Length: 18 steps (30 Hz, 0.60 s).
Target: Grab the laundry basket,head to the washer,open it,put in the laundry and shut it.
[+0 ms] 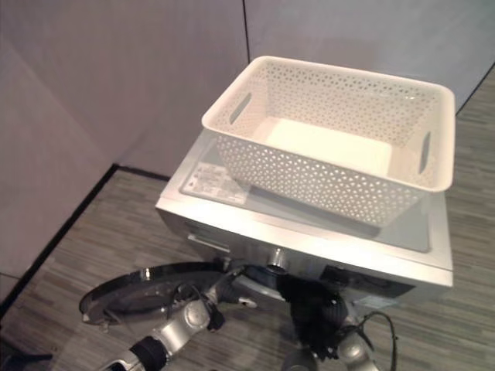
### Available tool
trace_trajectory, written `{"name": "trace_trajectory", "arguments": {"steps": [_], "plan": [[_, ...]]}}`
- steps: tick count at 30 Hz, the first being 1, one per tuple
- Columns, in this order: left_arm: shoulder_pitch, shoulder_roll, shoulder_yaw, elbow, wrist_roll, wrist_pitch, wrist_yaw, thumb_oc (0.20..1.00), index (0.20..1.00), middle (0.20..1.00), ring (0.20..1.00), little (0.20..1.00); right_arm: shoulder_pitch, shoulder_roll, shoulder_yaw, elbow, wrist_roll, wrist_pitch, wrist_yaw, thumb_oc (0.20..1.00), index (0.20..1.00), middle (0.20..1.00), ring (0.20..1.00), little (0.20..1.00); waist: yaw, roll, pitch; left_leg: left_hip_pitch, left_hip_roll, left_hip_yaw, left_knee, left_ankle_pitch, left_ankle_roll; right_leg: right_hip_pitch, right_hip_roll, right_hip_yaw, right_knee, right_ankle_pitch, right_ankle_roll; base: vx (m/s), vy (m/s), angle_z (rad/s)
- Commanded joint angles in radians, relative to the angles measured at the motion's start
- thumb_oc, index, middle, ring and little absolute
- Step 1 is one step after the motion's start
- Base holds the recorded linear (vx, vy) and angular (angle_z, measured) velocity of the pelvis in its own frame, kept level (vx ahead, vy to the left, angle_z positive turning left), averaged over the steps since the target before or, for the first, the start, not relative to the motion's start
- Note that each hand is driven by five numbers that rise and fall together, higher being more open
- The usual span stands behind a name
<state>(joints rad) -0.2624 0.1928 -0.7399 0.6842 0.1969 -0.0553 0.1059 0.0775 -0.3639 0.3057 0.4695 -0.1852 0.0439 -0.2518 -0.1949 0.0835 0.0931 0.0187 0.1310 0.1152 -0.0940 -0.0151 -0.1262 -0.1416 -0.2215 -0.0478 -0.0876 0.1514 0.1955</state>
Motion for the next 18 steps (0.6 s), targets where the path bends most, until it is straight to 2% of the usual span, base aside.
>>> {"name": "trace_trajectory", "arguments": {"steps": [1, 3, 5, 6, 8, 9, 13, 18], "plan": [[-0.101, 0.019, -0.058, 0.033, 0.105, -0.1, 0.029, 1.0, 1.0, 1.0, 1.0, 1.0, -0.189, 0.038, -0.046, -0.081, 0.102, -0.133, -0.049, 0.2, 0.2, 0.2, 0.2, 0.2, 0.03, -0.049, 0.001, 0.061, -0.043, 0.001, 0.022, -0.091, 0.061, -0.054, -0.028, 0.001, 0.073, -0.031, 0.015, -0.02, -0.015, 0.19], [-0.13, 0.013, -0.122, 0.045, 0.187, -0.129, 0.037, 1.0, 1.0, 1.0, 1.0, 1.0, -0.228, 0.057, -0.019, -0.104, 0.162, -0.161, -0.055, 0.2, 0.2, 0.2, 0.2, 0.2, 0.036, -0.048, 0.006, 0.055, -0.04, -0.003, 0.019, -0.087, 0.057, -0.054, -0.029, -0.004, 0.073, -0.034, 0.015, -0.03, -0.024, 0.18], [-0.167, 0.003, -0.188, 0.07, 0.313, -0.159, 0.101, 1.0, 1.0, 1.0, 1.0, 1.0, -0.256, 0.068, 0.02, -0.155, 0.236, -0.211, -0.056, 0.2, 0.2, 0.2, 0.2, 0.2, 0.042, -0.052, 0.012, 0.051, -0.036, -0.007, 0.015, -0.084, 0.052, -0.054, -0.028, -0.01, 0.075, -0.038, 0.013, -0.02, -0.034, 0.0], [-0.166, 0.002, -0.189, 0.072, 0.317, -0.16, 0.105, 1.0, 1.0, 1.0, 1.0, 1.0, -0.256, 0.068, 0.02, -0.155, 0.238, -0.212, -0.056, 0.2, 0.2, 0.2, 0.2, 0.2, 0.042, -0.052, 0.012, 0.05, -0.036, -0.007, 0.015, -0.083, 0.052, -0.054, -0.029, -0.01, 0.075, -0.038, 0.013, -0.01, -0.028, -0.04], [-0.185, -0.01, -0.212, 0.105, 0.423, -0.132, 0.171, 1.0, 1.0, 1.0, 1.0, 1.0, -0.271, 0.086, 0.05, -0.204, 0.313, -0.233, -0.053, 0.2, 0.2, 0.2, 0.2, 0.2, 0.048, -0.057, 0.015, 0.047, -0.032, -0.007, 0.014, -0.081, 0.05, -0.056, -0.03, -0.014, 0.076, -0.039, 0.012, -0.02, -0.021, 0.01], [-0.203, -0.047, -0.214, 0.179, 0.497, -0.081, 0.227, 1.0, 1.0, 1.0, 1.0, 1.0, -0.294, 0.087, 0.08, -0.242, 0.351, -0.241, -0.048, 0.2, 0.2, 0.2, 0.2, 0.2, 0.051, -0.065, 0.02, 0.043, -0.029, -0.008, 0.014, -0.079, 0.048, -0.06, -0.028, -0.017, 0.076, -0.04, 0.01, -0.04, -0.034, 0.0], [-0.227, -0.098, -0.216, 0.25, 0.537, -0.054, 0.229, 1.0, 1.0, 1.0, 1.0, 1.0, -0.324, 0.079, 0.1, -0.301, 0.408, -0.232, -0.03, 0.2, 0.2, 0.2, 0.2, 0.2, 0.052, -0.073, 0.023, 0.039, -0.024, -0.006, 0.013, -0.078, 0.047, -0.067, -0.025, -0.015, 0.078, -0.038, 0.008, -0.03, -0.035, -0.03], [-0.212, -0.143, -0.204, 0.307, 0.487, -0.035, 0.178, 1.0, 1.0, 1.0, 1.0, 1.0, -0.365, 0.078, 0.133, -0.422, 0.519, -0.23, 0.017, 0.2, 0.2, 0.2, 0.2, 0.2, 0.056, -0.087, 0.027, 0.034, -0.016, 0.0, 0.01, -0.075, 0.044, -0.078, -0.02, -0.016, 0.08, -0.036, 0.004, 0.0, -0.004, -0.01]]}}
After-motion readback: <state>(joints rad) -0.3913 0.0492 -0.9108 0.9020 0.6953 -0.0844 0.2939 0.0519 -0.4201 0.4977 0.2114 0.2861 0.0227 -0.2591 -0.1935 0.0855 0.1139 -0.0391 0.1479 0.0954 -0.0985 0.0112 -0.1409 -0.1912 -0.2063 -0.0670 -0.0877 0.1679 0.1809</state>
